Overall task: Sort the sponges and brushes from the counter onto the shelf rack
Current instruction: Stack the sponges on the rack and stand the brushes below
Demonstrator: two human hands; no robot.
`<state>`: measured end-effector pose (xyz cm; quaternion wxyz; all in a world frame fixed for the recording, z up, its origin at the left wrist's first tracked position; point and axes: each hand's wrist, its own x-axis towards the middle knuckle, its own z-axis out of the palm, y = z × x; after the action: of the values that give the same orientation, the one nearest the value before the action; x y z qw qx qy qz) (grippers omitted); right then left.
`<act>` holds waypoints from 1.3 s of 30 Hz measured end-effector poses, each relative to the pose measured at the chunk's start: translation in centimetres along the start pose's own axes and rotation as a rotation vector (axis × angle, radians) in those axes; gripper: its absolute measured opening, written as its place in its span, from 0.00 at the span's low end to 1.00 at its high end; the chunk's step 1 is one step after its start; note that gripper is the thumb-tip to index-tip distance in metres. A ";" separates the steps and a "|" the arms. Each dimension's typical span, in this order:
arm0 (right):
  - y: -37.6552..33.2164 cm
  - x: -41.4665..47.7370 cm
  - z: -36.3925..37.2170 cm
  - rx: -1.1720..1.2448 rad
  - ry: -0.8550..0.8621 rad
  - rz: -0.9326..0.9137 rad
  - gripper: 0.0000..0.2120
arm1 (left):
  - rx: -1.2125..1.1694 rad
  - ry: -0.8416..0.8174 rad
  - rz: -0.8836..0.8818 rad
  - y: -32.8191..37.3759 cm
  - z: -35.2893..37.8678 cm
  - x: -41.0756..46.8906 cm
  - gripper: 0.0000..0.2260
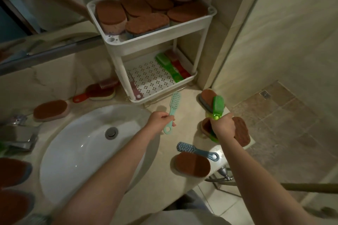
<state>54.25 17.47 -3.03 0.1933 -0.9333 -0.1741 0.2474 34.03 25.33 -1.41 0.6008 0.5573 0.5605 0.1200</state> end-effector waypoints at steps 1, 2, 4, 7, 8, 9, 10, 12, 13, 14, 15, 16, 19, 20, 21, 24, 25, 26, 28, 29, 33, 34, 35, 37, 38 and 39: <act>0.0 0.1 0.0 -0.007 -0.010 0.000 0.22 | 0.004 -0.001 -0.001 0.0 0.1 0.0 0.09; 0.1 0.3 0.0 -0.016 -0.019 -0.003 0.20 | 0.005 -0.003 0.000 0.1 0.2 0.0 0.09; 0.2 0.4 0.0 -0.025 -0.017 -0.010 0.18 | -0.003 -0.003 -0.001 0.2 0.3 -0.1 0.08; 0.2 0.0 -0.2 0.005 0.038 -0.052 0.18 | -0.039 0.022 -0.007 0.2 0.6 0.1 0.06; 0.1 -0.2 -0.2 0.023 0.055 -0.084 0.18 | -0.057 0.037 -0.001 0.2 0.6 0.2 0.06; -0.2 -0.5 -0.3 0.043 0.065 -0.122 0.18 | -0.079 0.052 0.006 0.3 0.6 0.3 0.07; -0.8 -0.8 -0.4 0.062 0.065 -0.163 0.18 | -0.105 0.066 0.010 0.4 0.5 0.3 0.08; -2.3 -1.4 -0.6 0.081 0.044 -0.257 0.18 | -0.165 0.094 0.030 0.8 0.0 0.3 0.10; -3.3 -1.6 -0.6 0.090 0.033 -0.301 0.18 | -0.186 0.114 0.041 1.1 -0.3 0.3 0.10; -4.4 -1.9 -0.5 0.103 0.021 -0.338 0.17 | -0.205 0.135 0.051 1.4 -0.8 0.2 0.10; -5.6 -2.1 -0.4 0.121 0.008 -0.370 0.17 | -0.225 0.155 0.056 1.6 -1.3 0.3 0.09; -6.8 -2.2 0.0 0.134 -0.009 -0.397 0.17 | -0.240 0.176 0.065 1.7 -1.9 0.5 0.07; -10.8 -2.5 1.2 0.126 -0.072 -0.485 0.18 | -0.250 0.265 0.086 2.0 -3.7 0.7 0.06; -12.1 -2.3 1.7 0.116 -0.103 -0.512 0.18 | -0.256 0.296 0.084 2.0 -4.2 0.8 0.07; -13.5 -2.2 2.1 0.108 -0.133 -0.535 0.19 | -0.258 0.321 0.084 2.0 -4.7 0.9 0.07; -17.3 -1.2 3.3 0.095 -0.203 -0.609 0.23 | -0.261 0.361 0.098 2.1 -5.7 0.7 0.07; -18.5 -0.8 3.7 0.083 -0.234 -0.626 0.24 | -0.269 0.375 0.091 2.2 -6.0 0.7 0.08; -19.6 -0.3 4.2 0.059 -0.264 -0.639 0.23 | -0.286 0.391 0.081 2.2 -6.1 0.7 0.09; -21.4 0.6 5.2 -0.018 -0.300 -0.675 0.20 | -0.315 0.428 0.064 2.2 -6.3 1.1 0.10; -22.2 0.8 5.6 -0.055 -0.302 -0.697 0.18 | -0.313 0.447 0.058 2.1 -6.4 1.3 0.10; -23.6 1.4 7.2 -0.173 -0.276 -0.752 0.17 | -0.331 0.478 0.050 2.4 -6.5 1.6 0.10; -23.5 1.6 7.6 -0.204 -0.271 -0.762 0.16 | -0.345 0.481 0.052 2.5 -6.5 1.7 0.10; -23.4 1.8 8.1 -0.225 -0.277 -0.762 0.14 | -0.354 0.492 0.048 2.7 -6.5 1.7 0.10; -22.9 2.4 9.2 -0.241 -0.286 -0.753 0.11 | -0.350 0.514 0.044 2.8 -6.5 1.9 0.10; -22.7 2.5 9.6 -0.256 -0.288 -0.752 0.10 | -0.345 0.519 0.044 2.7 -6.4 2.0 0.10; -22.6 2.6 9.7 -0.278 -0.291 -0.748 0.10 | -0.341 0.520 0.042 2.6 -6.4 2.0 0.11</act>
<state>46.04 40.78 -1.76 0.1156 -0.7784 -0.5580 0.2635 30.86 31.23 1.17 0.5196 0.4106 0.6555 0.3631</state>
